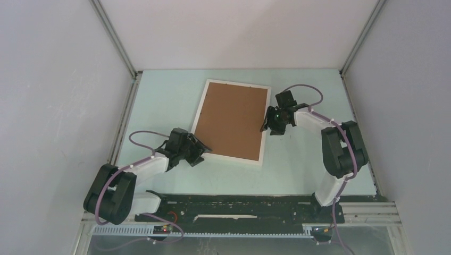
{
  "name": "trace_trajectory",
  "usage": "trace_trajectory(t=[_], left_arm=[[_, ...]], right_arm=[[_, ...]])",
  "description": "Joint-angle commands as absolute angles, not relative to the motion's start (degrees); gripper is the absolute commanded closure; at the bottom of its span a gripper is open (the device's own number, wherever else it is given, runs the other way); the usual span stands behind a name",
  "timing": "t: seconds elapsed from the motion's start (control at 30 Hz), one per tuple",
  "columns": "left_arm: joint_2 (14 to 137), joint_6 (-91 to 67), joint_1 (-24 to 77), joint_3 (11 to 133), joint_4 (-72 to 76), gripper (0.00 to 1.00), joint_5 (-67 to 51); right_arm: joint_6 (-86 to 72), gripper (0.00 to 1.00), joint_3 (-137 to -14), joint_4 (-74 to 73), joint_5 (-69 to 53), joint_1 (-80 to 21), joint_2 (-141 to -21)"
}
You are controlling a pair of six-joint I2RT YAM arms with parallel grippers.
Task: Put the photo into the frame
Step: Install the photo frame at the center of the board.
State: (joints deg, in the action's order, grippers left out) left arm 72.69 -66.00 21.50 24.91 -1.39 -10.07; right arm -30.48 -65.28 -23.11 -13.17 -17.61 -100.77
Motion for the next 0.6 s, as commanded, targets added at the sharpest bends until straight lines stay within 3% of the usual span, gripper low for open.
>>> trace_trajectory(t=[0.0, 0.1, 0.23, 0.4, 0.5, 0.57], left_arm=[[72.09, -65.28, 21.27, 24.43, 1.94, 0.42, -8.97], [72.04, -65.00, 21.27, 24.82, 1.93, 0.42, -9.24], [71.69, -63.63, 21.27, 25.17, 1.58, 0.41, -9.98], [64.57, -57.04, 21.23, 25.67, -2.96, 0.20, -11.06], [57.36, -51.06, 19.61, 30.45, -13.27, 0.13, -9.81], [54.83, -46.42, 16.96, 35.99, -20.48, 0.09, -7.94]], right_arm=[[-29.08, 0.42, -67.54, -31.95, -5.08, -20.08, -102.53], [-29.47, 0.43, -68.37, -31.94, -5.00, -21.12, -103.80], [-29.31, 0.53, -69.02, -32.44, -5.74, -21.72, -105.51], [-24.09, 0.72, -66.35, -32.79, -8.92, -20.57, -104.56], [-19.00, 0.85, -63.94, -34.67, -12.44, -18.96, -103.20], [-14.11, 0.88, -62.34, -35.88, -12.79, -18.27, -101.62]])
